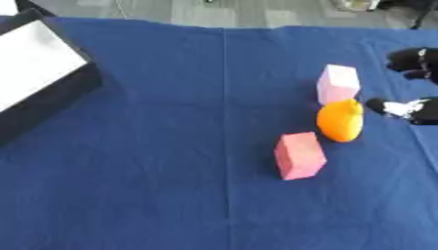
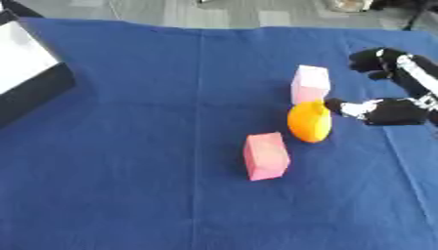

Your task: Pick up the objects with one hand, pass them to the other hand, and then place them into the box on the other side of the table.

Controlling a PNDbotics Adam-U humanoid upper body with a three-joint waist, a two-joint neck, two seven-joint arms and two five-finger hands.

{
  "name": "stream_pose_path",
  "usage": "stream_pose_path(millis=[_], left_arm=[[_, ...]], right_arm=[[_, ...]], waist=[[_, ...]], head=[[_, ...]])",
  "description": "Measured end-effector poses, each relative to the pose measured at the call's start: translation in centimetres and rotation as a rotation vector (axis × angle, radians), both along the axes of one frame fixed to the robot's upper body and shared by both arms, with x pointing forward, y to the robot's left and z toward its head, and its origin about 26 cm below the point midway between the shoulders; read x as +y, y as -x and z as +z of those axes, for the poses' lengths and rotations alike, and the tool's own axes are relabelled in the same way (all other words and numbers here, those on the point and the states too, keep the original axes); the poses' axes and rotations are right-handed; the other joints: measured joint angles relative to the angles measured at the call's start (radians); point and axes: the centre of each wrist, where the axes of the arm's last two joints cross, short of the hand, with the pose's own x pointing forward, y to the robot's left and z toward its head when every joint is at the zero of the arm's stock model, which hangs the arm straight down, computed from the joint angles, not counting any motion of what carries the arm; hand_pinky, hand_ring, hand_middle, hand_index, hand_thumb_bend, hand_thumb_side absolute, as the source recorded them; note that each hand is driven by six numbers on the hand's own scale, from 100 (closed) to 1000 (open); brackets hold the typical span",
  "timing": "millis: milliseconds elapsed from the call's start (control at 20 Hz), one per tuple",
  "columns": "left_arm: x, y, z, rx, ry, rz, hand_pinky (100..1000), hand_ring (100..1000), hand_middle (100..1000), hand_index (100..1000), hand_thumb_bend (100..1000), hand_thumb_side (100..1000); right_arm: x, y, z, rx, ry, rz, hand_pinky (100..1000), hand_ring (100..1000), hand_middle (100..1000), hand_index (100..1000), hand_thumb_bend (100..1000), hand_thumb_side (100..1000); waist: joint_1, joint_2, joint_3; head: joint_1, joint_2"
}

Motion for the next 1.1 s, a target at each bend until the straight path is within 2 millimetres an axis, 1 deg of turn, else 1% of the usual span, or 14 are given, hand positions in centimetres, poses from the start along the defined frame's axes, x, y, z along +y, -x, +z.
stream_pose_path(millis=[200,300,450,600,800,900,1100], left_arm=[[0.0,0.0,0.0,0.002,-0.001,-0.002,963,792,784,772,173,872],[-0.1,0.0,0.0,0.002,-0.002,-0.005,963,792,784,772,173,873],[-0.3,-0.2,0.2,-0.003,-0.004,-0.013,963,793,784,772,175,874],[-0.4,-0.3,0.6,-0.012,-0.004,-0.02,963,793,784,772,176,872],[-0.9,-0.5,1.4,-0.043,-0.002,-0.038,964,794,785,772,178,873],[-1.1,-0.6,1.9,-0.056,-0.001,-0.045,964,794,785,772,178,875],[-1.3,-0.6,2.3,-0.07,0.001,-0.054,964,794,785,772,177,875]], right_arm=[[0.1,-0.3,2.4,-0.017,0.102,0.041,892,857,754,809,549,184],[0.2,-0.4,3.5,-0.024,0.151,0.062,896,859,757,807,546,180],[0.6,-0.6,4.7,-0.031,0.208,0.088,904,868,768,810,542,176],[0.8,-0.6,5.3,-0.03,0.262,0.099,910,875,785,817,541,191],[0.9,-0.6,5.6,-0.025,0.335,0.084,916,877,798,821,534,187],[0.9,-0.6,5.6,-0.028,0.368,0.068,918,877,800,820,529,180],[1.0,-0.6,5.8,-0.044,0.418,0.044,919,876,801,819,519,166]], waist=[[0.0,0.0,0.008],[0.0,0.001,0.013],[0.0,0.017,0.021],[0.0,0.026,0.028],[0.0,0.06,0.048],[0.0,0.069,0.055],[0.0,0.085,0.064]], head=[[-0.01,-0.001],[-0.017,-0.004],[-0.027,-0.015],[-0.037,-0.027],[-0.052,-0.049],[-0.056,-0.061],[-0.064,-0.074]])
